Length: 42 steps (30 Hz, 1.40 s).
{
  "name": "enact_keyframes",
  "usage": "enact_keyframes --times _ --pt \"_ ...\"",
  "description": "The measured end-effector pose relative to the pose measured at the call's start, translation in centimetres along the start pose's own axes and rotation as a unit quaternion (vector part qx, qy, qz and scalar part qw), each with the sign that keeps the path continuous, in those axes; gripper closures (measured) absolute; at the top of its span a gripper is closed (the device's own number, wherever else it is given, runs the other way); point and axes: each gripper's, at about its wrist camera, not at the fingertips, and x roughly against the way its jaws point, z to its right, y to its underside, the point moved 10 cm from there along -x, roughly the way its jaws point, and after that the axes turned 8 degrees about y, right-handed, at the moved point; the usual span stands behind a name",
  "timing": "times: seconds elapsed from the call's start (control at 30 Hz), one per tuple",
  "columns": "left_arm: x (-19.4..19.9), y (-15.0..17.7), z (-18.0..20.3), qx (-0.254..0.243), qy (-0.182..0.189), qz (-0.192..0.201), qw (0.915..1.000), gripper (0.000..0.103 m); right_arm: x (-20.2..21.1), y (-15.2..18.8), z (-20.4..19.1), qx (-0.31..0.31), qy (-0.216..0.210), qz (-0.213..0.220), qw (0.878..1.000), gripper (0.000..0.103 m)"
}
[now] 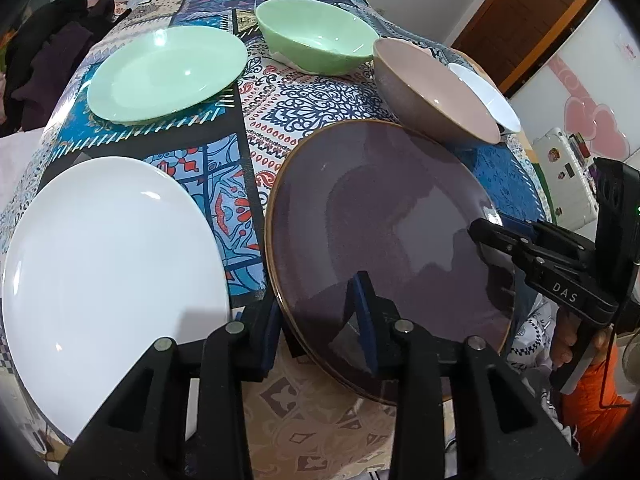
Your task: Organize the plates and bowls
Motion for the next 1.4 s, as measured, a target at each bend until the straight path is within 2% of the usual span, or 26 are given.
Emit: enact_keyframes --times 0.1,0.27,0.4,0.47,0.53,0.87,0.93,1.0,1.4 --pt "-0.2 0.0 -0.3 0.009 0.004 0.000 1.0000 0.068 0.1 0.0 -0.1 0.011 0.011 -0.001 1.000 0.072" --pt "0.8 0.3 -0.4 -0.029 -0.047 0.020 0.9983 0.068 0.8 -0.2 0.3 0.012 0.027 0.000 1.000 0.072" --pt "2.4 0.2 -0.5 -0.035 -0.053 0.039 0.9972 0.066 2.4 -0.9 0.6 0.003 0.024 0.016 1.000 0.071" --pt "3.6 -0.1 -0.8 -0.034 -0.059 0.056 0.9961 0.061 3.2 -1.3 0.3 0.003 0.023 0.027 0.999 0.067" --pt "4.8 -0.4 -1.0 -0.032 -0.061 0.073 0.9949 0.057 4.3 -2.0 -0.3 0.009 0.022 0.042 0.999 0.061" --pt "11.5 -1.2 -3.6 -0.015 -0.094 0.145 0.9849 0.053 6.2 -5.0 -5.6 0.049 -0.007 0.091 0.995 0.050" --pt "12.6 -1.2 -4.6 -0.009 -0.102 0.154 0.9828 0.040 6.0 -5.6 -7.1 0.061 -0.013 0.092 0.994 0.048" --pt "13.6 -1.1 -5.5 -0.005 -0.110 0.168 0.9797 0.039 5.6 -5.9 -8.2 0.071 -0.018 0.092 0.993 0.046" --pt "14.2 1.2 -12.8 0.057 -0.134 0.150 0.9779 0.039 1.0 -6.9 -14.3 0.119 -0.043 0.051 0.991 0.042"
